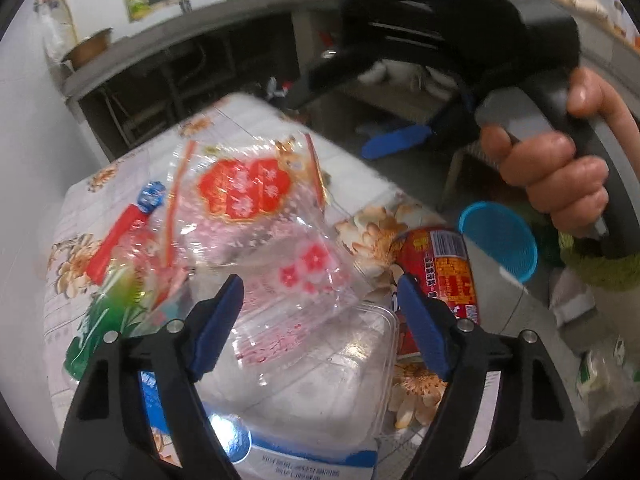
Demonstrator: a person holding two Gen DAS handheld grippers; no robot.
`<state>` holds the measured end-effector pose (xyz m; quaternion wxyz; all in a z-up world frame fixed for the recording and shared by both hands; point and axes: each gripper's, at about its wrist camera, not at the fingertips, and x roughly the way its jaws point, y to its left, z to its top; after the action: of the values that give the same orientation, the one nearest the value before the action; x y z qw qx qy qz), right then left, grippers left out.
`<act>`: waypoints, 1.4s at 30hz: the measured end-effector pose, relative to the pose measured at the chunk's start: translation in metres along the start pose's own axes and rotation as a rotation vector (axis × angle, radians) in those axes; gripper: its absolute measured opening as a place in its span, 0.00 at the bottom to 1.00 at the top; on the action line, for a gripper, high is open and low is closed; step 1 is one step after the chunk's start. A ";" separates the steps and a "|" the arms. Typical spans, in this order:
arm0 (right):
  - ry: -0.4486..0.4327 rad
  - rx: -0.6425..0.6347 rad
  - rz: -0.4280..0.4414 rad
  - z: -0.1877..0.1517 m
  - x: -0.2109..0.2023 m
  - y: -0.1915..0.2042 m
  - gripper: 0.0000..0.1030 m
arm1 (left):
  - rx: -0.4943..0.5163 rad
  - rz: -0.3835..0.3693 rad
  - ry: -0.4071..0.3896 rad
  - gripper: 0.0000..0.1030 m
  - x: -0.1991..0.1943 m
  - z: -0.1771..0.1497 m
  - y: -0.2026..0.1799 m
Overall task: Collect trash
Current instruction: 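Reach the right tool to the red-printed snack bag and grasp it, then carry the snack bag with the right tool to the blue wastebasket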
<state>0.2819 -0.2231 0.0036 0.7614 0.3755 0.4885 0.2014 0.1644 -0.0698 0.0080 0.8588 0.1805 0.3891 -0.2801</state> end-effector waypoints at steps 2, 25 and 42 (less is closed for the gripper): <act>0.022 0.032 0.023 0.005 0.006 -0.008 0.80 | 0.015 0.010 0.028 0.70 0.008 0.002 -0.002; 0.026 0.085 0.049 0.021 0.028 -0.033 0.30 | -0.103 0.039 0.064 0.01 0.025 -0.002 0.026; -0.170 -0.151 0.126 0.004 -0.032 0.040 0.05 | -0.195 0.124 -0.167 0.00 -0.049 0.008 0.053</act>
<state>0.2736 -0.2205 0.0547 0.8120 0.3628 0.3811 0.2526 0.1753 -0.0156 0.0557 0.9172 0.0959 0.3299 -0.2016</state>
